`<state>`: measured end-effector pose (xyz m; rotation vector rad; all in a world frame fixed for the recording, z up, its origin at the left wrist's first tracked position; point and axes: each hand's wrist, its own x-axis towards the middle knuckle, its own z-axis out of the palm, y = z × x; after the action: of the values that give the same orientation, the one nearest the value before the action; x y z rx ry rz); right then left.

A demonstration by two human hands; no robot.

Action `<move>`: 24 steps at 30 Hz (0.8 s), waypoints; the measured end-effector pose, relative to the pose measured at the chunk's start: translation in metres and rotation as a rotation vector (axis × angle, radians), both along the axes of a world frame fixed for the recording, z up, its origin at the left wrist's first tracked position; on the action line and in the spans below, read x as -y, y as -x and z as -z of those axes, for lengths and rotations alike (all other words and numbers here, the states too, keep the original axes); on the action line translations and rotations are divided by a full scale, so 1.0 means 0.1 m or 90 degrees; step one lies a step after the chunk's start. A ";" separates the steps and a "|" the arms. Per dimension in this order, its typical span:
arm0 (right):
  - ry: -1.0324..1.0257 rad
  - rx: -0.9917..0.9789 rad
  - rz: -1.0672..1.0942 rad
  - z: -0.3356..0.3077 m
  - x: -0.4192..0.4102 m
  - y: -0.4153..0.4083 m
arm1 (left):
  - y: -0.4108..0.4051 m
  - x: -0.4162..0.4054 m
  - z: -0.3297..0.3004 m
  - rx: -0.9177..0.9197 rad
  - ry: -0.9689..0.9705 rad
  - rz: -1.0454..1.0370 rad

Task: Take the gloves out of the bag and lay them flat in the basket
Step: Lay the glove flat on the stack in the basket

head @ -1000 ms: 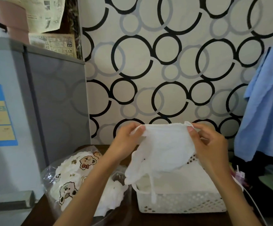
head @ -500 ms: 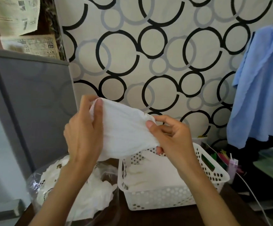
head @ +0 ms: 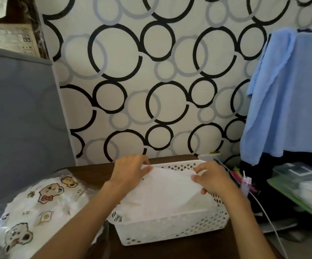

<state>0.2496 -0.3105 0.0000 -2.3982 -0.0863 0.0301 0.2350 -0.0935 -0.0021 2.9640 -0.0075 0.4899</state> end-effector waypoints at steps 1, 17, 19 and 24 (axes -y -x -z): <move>0.009 0.015 0.014 0.03 0.02 -0.02 | -0.04 0.04 0.02 0.014 -0.016 0.007; 0.025 0.114 -0.046 -0.12 -0.01 0.09 | 0.27 -0.07 0.06 -0.382 -0.061 0.199; 0.043 0.001 -0.168 -0.09 -0.13 0.12 | 0.25 -0.07 0.14 -0.431 -0.086 0.181; 0.263 -0.177 -0.200 0.19 -0.21 0.00 | 0.18 -0.04 0.29 -0.507 -0.115 0.158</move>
<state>0.2495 -0.2898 -0.0193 -2.7380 -0.3561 0.5764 0.2167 -0.0892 -0.0308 3.0365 -0.3426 -0.7565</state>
